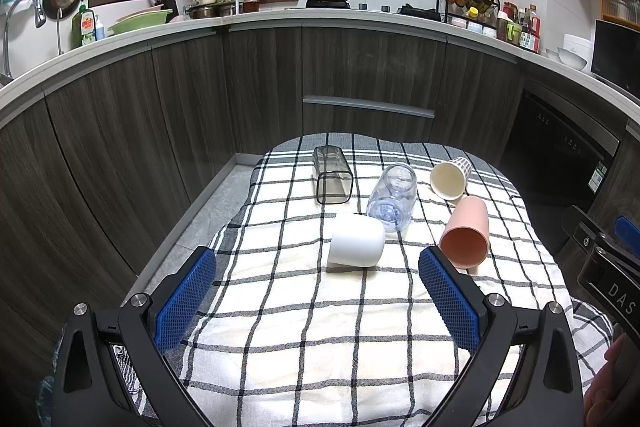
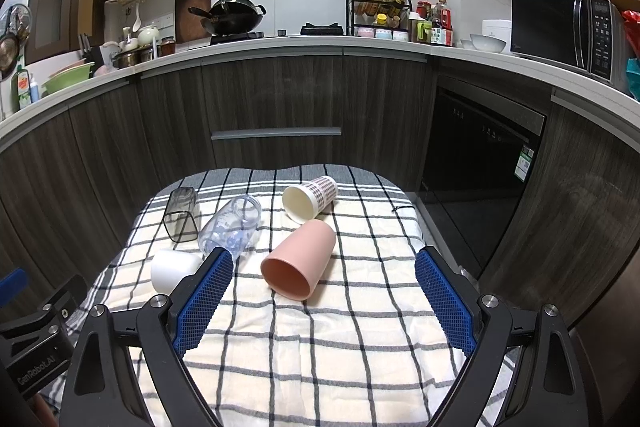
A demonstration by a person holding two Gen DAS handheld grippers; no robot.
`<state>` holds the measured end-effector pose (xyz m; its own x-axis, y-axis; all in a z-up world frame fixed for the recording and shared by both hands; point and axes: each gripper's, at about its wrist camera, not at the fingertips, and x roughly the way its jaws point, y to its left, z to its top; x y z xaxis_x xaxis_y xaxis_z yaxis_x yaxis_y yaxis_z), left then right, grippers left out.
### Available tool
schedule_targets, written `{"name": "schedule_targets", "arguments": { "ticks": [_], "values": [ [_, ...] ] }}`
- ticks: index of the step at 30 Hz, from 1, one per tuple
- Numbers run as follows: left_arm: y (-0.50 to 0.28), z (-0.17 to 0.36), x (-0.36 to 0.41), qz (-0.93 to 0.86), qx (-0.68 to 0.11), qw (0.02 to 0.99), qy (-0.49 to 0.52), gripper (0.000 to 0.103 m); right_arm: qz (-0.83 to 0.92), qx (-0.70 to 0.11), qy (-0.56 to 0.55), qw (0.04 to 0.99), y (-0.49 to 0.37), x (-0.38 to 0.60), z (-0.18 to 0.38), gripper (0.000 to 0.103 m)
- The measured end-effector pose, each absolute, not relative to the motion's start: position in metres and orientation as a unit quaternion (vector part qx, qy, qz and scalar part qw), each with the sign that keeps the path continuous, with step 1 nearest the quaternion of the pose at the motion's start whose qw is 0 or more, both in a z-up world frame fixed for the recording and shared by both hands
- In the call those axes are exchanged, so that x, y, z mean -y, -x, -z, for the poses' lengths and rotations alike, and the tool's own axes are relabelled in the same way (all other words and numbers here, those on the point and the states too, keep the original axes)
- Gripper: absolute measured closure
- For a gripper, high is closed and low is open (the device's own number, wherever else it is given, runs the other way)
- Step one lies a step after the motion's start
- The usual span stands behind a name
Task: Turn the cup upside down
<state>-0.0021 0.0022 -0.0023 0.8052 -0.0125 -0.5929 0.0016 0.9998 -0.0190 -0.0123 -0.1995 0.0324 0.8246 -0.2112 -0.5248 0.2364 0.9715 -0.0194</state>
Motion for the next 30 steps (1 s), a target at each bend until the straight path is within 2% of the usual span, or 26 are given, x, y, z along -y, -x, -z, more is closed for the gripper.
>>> {"name": "schedule_targets", "arguments": {
  "ticks": [30],
  "values": [
    [-0.0023,0.0006,-0.009,-0.003,-0.31,0.951,0.015,0.0,0.118,-0.275,-0.021,0.954,0.0066,0.1986,-0.0285,0.01]
  ]
}}
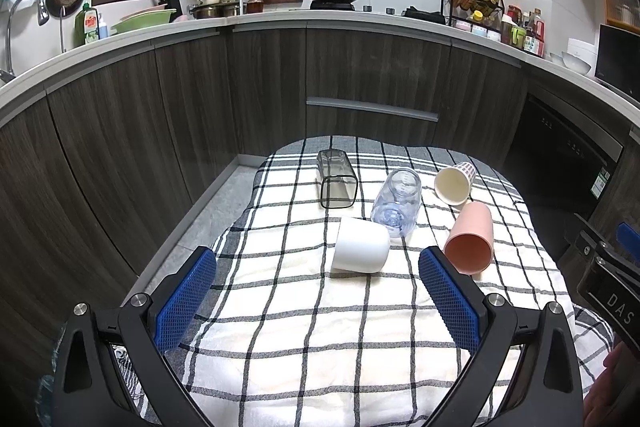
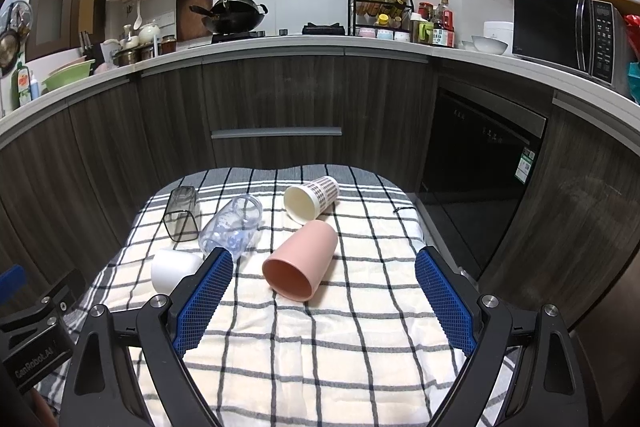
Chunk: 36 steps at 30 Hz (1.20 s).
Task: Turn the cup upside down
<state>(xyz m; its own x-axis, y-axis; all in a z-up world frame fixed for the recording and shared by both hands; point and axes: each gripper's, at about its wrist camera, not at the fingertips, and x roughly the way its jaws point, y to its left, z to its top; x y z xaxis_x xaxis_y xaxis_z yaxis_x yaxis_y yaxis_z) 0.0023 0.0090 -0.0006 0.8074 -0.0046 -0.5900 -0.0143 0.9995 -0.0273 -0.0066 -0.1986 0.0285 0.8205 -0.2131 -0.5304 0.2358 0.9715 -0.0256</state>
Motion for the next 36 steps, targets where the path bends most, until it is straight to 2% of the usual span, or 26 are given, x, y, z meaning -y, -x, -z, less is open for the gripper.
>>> {"name": "schedule_targets", "arguments": {
  "ticks": [15,26,36],
  "values": [
    [-0.046,-0.018,-0.013,-0.027,-0.303,0.952,0.026,0.0,0.115,-0.31,-0.039,0.943,-0.038,0.205,-0.031,0.01],
    [-0.125,-0.029,-0.001,-0.039,-0.295,0.954,0.031,0.0,0.128,-0.361,-0.086,0.92,-0.131,0.238,-0.029,0.01],
    [-0.199,-0.027,0.011,-0.045,-0.296,0.954,0.019,0.0,0.132,-0.424,-0.137,0.886,-0.215,0.259,0.002,0.01]
  ]
}}
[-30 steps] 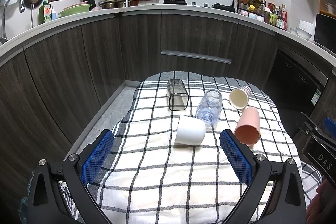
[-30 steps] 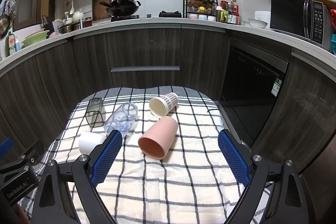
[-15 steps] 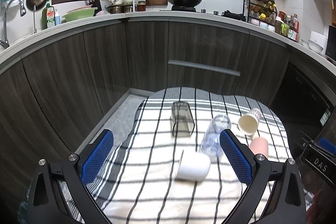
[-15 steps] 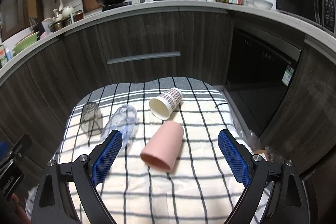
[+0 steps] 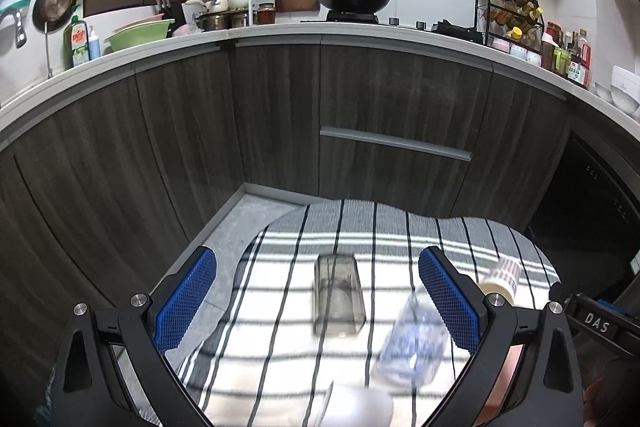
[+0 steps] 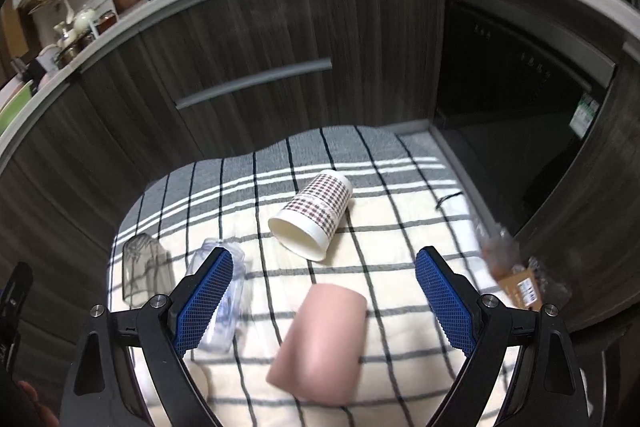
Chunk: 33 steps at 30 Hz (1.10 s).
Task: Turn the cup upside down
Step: 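Reach the right gripper to the houndstooth cup and close around it, then lift the houndstooth cup with the right gripper and turn it rim-down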
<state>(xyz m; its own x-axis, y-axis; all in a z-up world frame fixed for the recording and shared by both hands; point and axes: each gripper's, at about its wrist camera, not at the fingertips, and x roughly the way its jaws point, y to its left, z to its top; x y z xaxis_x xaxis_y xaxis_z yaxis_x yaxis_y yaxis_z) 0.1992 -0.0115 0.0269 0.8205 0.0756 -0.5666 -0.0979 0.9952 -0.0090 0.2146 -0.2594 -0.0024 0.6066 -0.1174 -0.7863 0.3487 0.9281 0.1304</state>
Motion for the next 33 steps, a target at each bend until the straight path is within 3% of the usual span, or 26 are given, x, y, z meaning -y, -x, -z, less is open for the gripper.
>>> {"name": "schedule_targets", "arguments": {
  "ticks": [12,22,26,33],
  "values": [
    [-0.281,-0.01,0.025,-0.067,-0.317,0.946,0.018,0.0,0.144,-0.514,-0.205,0.821,-0.319,0.285,0.066,0.01],
    [-0.304,0.003,0.019,-0.083,-0.327,0.941,0.035,0.0,0.168,-0.571,-0.264,0.759,-0.353,0.292,0.113,0.011],
    [-0.303,0.004,0.013,-0.085,-0.329,0.94,0.041,0.0,0.165,-0.585,-0.265,0.749,-0.357,0.285,0.124,0.033],
    [-0.294,-0.001,0.007,-0.082,-0.328,0.94,0.049,0.0,0.15,-0.573,-0.261,0.763,-0.353,0.276,0.111,0.035]
  ]
}}
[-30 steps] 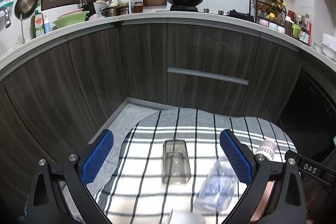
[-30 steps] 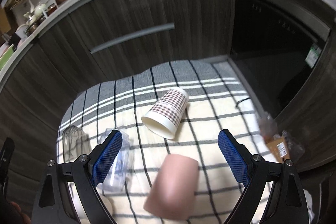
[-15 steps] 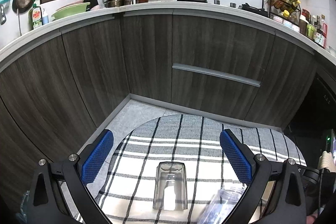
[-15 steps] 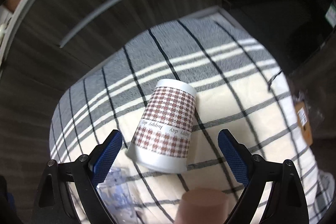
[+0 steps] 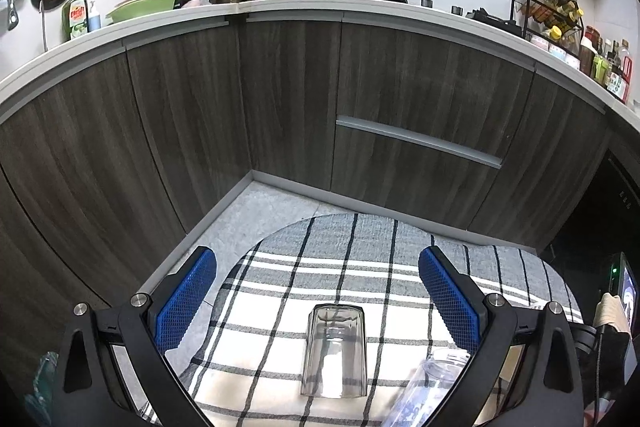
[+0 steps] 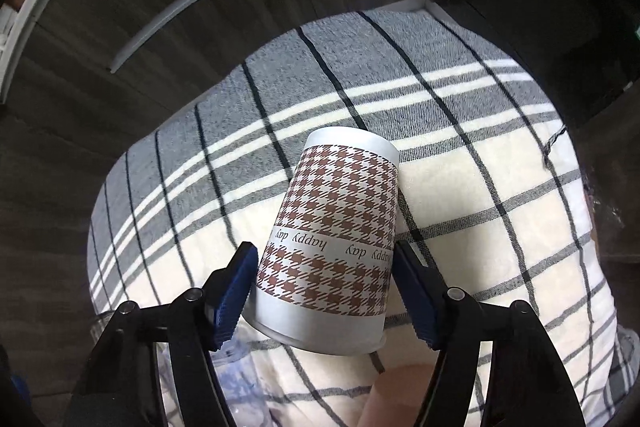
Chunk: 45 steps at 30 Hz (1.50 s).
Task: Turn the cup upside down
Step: 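Lift the houndstooth cup with the right gripper and turn it rim-down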
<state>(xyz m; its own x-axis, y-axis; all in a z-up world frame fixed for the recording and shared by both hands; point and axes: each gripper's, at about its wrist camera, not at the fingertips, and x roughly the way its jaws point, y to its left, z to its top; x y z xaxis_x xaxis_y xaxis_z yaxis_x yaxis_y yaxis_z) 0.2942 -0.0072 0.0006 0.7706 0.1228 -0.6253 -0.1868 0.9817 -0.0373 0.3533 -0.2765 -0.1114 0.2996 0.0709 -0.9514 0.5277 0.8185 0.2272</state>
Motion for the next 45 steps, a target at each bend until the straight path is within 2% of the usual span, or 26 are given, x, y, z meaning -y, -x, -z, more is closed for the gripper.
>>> {"name": "schedule_targets", "arguments": {
  "ticks": [13,19,32,45],
  "values": [
    [-0.23,-0.034,-0.015,-0.07,-0.329,0.94,0.054,0.0,0.064,-0.563,-0.213,0.796,-0.301,0.24,0.036,0.035],
    [-0.188,-0.032,-0.029,-0.06,-0.342,0.936,0.052,0.0,0.014,-0.579,-0.186,0.794,-0.252,0.204,0.025,0.035],
    [-0.106,-0.002,-0.058,-0.063,-0.356,0.932,0.04,0.0,-0.059,-0.614,-0.112,0.779,-0.163,0.14,0.046,0.035],
    [-0.076,0.045,-0.061,-0.036,-0.406,0.913,0.021,0.0,-0.064,-0.631,-0.069,0.77,-0.124,0.121,0.094,0.035]
  ]
}}
